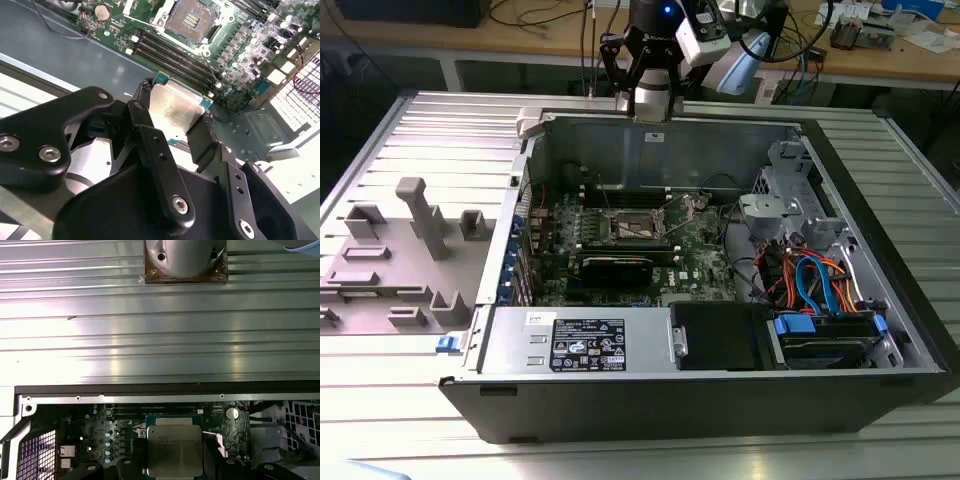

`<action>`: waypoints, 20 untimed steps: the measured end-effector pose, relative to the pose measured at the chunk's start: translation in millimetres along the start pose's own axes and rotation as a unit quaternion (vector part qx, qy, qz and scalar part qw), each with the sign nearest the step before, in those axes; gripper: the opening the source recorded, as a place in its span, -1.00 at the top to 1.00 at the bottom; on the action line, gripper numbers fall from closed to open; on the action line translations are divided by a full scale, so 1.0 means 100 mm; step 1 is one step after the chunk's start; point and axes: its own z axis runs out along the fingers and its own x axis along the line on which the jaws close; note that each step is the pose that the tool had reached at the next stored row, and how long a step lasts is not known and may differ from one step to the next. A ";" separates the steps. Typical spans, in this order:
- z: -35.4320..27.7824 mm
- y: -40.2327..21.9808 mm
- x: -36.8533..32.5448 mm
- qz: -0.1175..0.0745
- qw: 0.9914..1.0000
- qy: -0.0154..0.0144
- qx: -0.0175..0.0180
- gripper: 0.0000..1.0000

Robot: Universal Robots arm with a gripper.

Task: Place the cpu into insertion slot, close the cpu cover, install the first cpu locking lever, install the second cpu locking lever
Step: 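Place the cpu into insertion slot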

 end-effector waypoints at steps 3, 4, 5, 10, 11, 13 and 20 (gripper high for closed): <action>0.003 0.000 0.000 0.000 1.000 0.000 0.000 -0.08; 0.003 0.000 0.000 0.000 1.000 0.000 0.000 -0.08; 0.004 -0.001 0.000 0.000 1.000 0.000 0.000 -0.08; 0.014 -0.027 0.003 0.000 1.000 0.000 0.000 -0.08; 0.016 -0.035 0.003 0.000 1.000 0.000 0.000 -0.08; 0.020 -0.049 0.006 0.000 1.000 -0.001 0.000 -0.08; 0.025 -0.064 0.010 -0.001 1.000 -0.002 0.000 -0.08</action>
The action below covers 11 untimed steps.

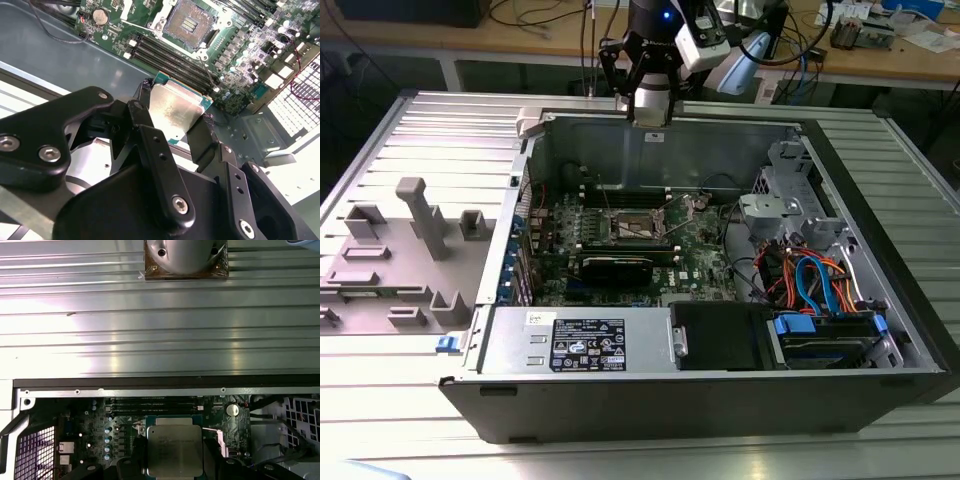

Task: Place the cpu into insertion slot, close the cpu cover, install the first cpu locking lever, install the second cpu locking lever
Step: 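Place the cpu into insertion slot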

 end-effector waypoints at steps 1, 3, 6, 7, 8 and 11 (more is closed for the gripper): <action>0.000 0.000 0.000 0.000 1.000 0.000 0.000 -0.08; 0.000 0.000 0.000 0.000 1.000 0.000 0.000 -0.08; 0.001 0.000 0.000 0.000 1.000 0.000 0.000 -0.08; 0.001 0.000 0.000 0.000 1.000 0.000 0.000 -0.08; 0.004 0.000 0.000 0.000 1.000 0.000 0.000 -0.08; 0.017 -0.001 -0.001 0.000 1.000 0.000 0.000 -0.08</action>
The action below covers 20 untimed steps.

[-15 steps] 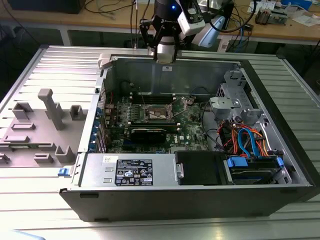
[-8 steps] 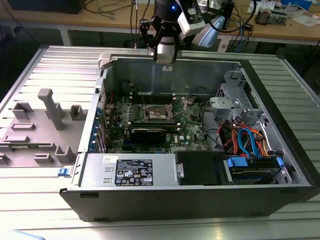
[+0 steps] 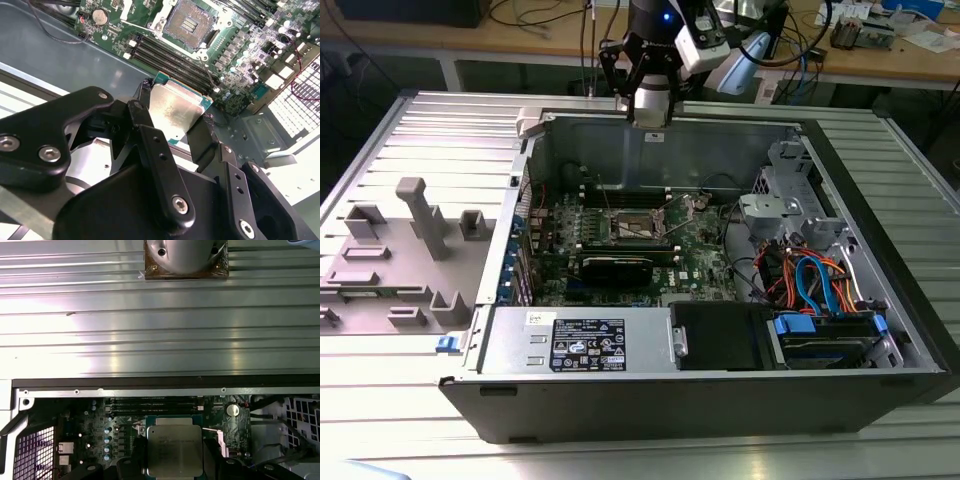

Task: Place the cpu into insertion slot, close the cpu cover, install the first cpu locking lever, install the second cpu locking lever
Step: 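Place the cpu into insertion slot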

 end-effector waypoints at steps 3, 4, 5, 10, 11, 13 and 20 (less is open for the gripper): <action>0.010 -0.002 0.003 0.000 1.000 -0.002 0.000 -0.08; 0.014 -0.009 0.005 -0.001 1.000 -0.003 0.000 -0.08; 0.019 -0.021 0.007 -0.002 1.000 -0.004 -0.001 -0.08; 0.046 -0.054 0.026 -0.007 1.000 -0.005 -0.001 -0.08; 0.050 -0.059 0.030 -0.007 1.000 -0.005 -0.001 -0.08; 0.068 -0.070 0.037 -0.008 1.000 -0.005 -0.001 -0.08; 0.149 -0.110 0.048 -0.016 1.000 -0.004 -0.001 -0.08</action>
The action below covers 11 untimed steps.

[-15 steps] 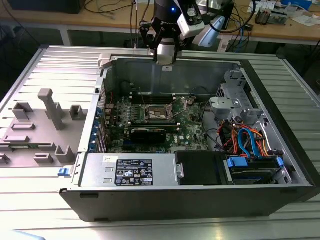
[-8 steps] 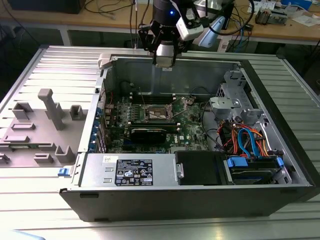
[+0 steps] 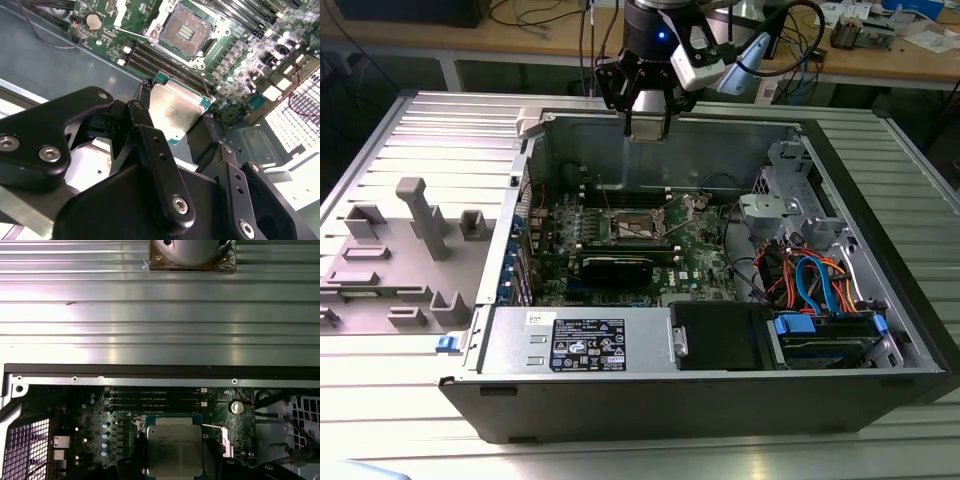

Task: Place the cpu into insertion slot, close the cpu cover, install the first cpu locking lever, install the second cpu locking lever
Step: 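Place the cpu into insertion slot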

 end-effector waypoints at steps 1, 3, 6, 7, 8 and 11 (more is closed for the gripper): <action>0.008 -0.003 0.000 -0.001 1.000 0.000 0.000 -0.08; 0.022 -0.009 0.001 -0.004 1.000 0.000 0.000 -0.08; 0.024 -0.009 0.001 -0.005 1.000 0.000 0.000 -0.08; 0.024 -0.009 0.001 -0.005 1.000 0.000 0.000 -0.08; 0.024 -0.009 0.001 -0.005 1.000 0.000 0.000 -0.08; 0.026 -0.012 0.003 -0.005 1.000 0.000 0.000 -0.08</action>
